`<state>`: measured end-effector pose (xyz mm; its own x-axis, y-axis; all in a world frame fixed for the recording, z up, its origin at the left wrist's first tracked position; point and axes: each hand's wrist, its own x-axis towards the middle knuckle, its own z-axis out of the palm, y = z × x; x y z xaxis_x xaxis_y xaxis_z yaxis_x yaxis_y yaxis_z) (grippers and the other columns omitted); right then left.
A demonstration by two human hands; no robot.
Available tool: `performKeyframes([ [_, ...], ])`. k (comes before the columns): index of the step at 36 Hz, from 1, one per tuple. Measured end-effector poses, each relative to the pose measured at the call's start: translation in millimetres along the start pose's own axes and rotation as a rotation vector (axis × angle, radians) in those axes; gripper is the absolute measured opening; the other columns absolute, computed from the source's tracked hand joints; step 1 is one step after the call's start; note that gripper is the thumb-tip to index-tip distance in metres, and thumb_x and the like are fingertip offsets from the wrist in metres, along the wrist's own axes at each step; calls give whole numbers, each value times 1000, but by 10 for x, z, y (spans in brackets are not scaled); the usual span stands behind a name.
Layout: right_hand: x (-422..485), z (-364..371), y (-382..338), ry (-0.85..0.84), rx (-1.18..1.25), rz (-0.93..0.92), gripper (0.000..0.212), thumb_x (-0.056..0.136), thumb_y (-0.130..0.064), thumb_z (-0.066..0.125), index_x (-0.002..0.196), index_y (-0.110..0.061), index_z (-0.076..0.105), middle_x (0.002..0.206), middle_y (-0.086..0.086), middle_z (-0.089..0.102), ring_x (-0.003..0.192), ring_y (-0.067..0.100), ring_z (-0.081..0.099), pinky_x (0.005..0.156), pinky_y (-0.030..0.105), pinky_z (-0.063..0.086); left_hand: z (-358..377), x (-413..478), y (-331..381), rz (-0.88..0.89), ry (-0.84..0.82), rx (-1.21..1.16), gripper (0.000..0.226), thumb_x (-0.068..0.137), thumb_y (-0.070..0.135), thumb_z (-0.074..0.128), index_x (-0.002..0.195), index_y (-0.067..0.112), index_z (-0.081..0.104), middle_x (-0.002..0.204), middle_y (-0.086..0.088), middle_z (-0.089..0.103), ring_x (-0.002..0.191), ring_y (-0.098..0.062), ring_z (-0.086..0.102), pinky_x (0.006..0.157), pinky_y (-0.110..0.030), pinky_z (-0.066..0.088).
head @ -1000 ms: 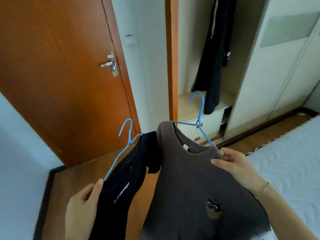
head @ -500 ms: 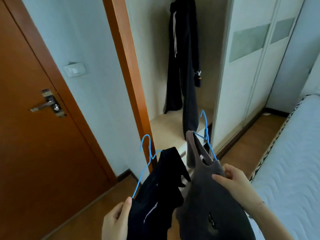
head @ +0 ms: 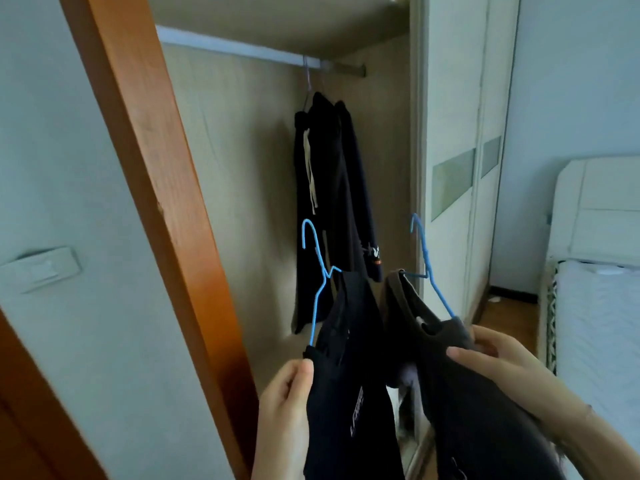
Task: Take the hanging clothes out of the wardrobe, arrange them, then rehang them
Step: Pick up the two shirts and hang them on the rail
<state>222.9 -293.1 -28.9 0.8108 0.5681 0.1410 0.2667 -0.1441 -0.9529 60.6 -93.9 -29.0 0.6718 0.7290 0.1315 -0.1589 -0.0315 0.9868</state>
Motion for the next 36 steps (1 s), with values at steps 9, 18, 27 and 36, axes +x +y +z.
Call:
performKeyframes([
  [9,1155,-79,-504,-110,-10,-111,92,40,-68,76,96,3,64,86,24,64,78,28,64,67,20,50,421,1171,582,106,-55,-162,26,92,0,44,77,4,65,78,-14,65,82,-29,58,79,-38,40],
  [18,2108,171,-784,-285,0,-216,103,31,-73,76,91,8,59,86,27,63,78,24,61,73,29,48,441,1909,637,138,186,-120,23,90,-3,45,72,2,57,73,-17,52,70,-25,48,62,-33,36],
  [27,3110,426,-1257,-584,90,-345,29,68,-33,75,66,-6,65,67,9,60,58,13,59,54,18,46,261,2471,633,155,465,-62,16,94,1,47,89,-4,62,82,-16,61,78,-27,56,65,-30,38],
  [36,4042,404,-1952,-763,208,-585,31,64,-27,77,68,-4,57,67,13,53,58,18,51,50,20,42,258,2829,1312,296,733,101,19,95,11,51,83,6,65,82,-10,67,82,-24,62,73,-34,45],
])
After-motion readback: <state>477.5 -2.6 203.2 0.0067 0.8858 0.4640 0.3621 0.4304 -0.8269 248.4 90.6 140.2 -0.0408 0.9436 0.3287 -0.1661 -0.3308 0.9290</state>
